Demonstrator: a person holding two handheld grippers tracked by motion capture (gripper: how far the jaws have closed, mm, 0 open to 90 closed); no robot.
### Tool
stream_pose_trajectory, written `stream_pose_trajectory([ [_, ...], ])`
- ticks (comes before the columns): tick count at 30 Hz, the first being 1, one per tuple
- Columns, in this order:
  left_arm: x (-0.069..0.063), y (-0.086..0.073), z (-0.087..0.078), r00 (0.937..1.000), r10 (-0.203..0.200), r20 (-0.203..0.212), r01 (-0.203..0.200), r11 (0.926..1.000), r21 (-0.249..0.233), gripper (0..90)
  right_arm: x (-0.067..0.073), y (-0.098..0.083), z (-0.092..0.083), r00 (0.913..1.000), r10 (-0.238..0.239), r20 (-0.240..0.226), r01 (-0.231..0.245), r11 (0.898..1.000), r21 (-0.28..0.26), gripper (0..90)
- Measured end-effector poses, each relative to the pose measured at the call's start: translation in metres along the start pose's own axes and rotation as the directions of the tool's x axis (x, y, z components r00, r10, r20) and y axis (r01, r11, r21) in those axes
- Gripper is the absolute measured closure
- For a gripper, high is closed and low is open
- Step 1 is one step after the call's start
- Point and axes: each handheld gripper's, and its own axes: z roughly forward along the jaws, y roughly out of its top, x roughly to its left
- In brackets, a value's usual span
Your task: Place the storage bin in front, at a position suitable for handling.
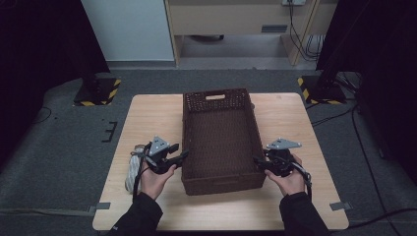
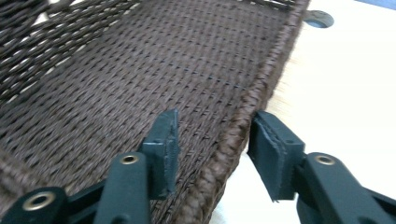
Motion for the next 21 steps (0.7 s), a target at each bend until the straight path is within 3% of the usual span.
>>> stream_pose_trajectory([
  [1, 0.001, 0.000, 0.003, 1.0000, 0.000, -0.002, 0.000, 1.0000, 0.002, 50.9, -0.003, 0.003, -0.001, 0.9999, 0.007, 0.007, -0.007, 0.998, -0.055, 49.5],
  [4, 0.004, 0.002, 0.012, 0.9999, -0.011, 0.008, 0.011, 0.9999, 0.002, 51.1, -0.005, 0.008, -0.002, 0.9998, 0.011, 0.015, -0.009, 0.997, -0.075, 48.8],
  [8, 0.005, 0.003, 0.021, 0.9999, 0.010, 0.004, -0.010, 0.9998, 0.014, 51.8, -0.014, 0.017, 0.008, 0.9991, 0.022, 0.037, -0.018, 0.995, -0.095, 49.6],
  [12, 0.009, 0.003, 0.023, 1.0000, 0.001, 0.000, -0.001, 1.0000, 0.007, 54.0, -0.020, 0.019, 0.023, 0.9988, 0.030, 0.039, -0.028, 0.997, -0.065, 55.2],
  [14, 0.011, 0.003, 0.023, 0.9998, -0.017, 0.012, 0.017, 0.9998, 0.005, 54.3, -0.019, 0.017, 0.028, 0.9992, 0.039, 0.012, -0.038, 0.998, -0.049, 61.4],
  [18, 0.010, 0.002, 0.021, 1.0000, -0.003, 0.003, 0.003, 0.9999, 0.010, 55.2, -0.014, 0.016, 0.028, 0.9998, 0.013, 0.016, -0.013, 0.999, -0.032, 66.8],
  [21, 0.009, 0.001, 0.016, 0.9998, -0.009, 0.015, 0.009, 0.9999, 0.012, 57.8, -0.011, 0.012, 0.025, 0.9996, 0.027, -0.005, -0.027, 0.999, -0.030, 66.4],
])
